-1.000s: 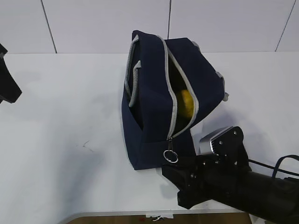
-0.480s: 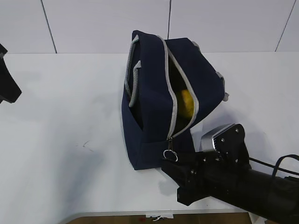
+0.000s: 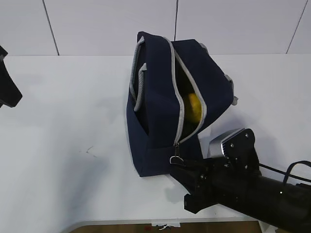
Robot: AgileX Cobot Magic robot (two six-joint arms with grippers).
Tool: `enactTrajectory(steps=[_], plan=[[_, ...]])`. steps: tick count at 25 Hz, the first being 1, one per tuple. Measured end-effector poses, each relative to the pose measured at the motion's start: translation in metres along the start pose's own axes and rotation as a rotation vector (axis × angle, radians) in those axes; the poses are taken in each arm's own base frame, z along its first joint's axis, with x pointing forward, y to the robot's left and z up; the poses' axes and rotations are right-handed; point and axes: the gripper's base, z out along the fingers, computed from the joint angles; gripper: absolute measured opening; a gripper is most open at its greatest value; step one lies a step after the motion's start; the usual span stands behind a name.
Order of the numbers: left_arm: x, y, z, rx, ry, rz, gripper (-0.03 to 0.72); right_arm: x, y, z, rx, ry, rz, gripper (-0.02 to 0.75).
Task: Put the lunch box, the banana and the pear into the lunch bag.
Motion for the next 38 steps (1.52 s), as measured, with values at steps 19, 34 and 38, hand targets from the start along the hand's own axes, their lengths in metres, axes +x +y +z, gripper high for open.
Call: enactTrajectory(steps=[19,34,38], plan=[[0.0,0.0,0.0,0.0,0.002,0.0,0.244,-0.006,0.001,-0.002,-0.001,-0.018,0.017,-0.009],[0.0,0.0,0.0,0.0,0.002,0.0,0.244,-0.051,0.015,-0.043,0.053,-0.037,0.032,-0.009],[0.0,0.0,0.0,0.0,0.002,0.0,0.244,-0.059,0.017,-0.053,0.075,-0.033,0.022,-0.009]])
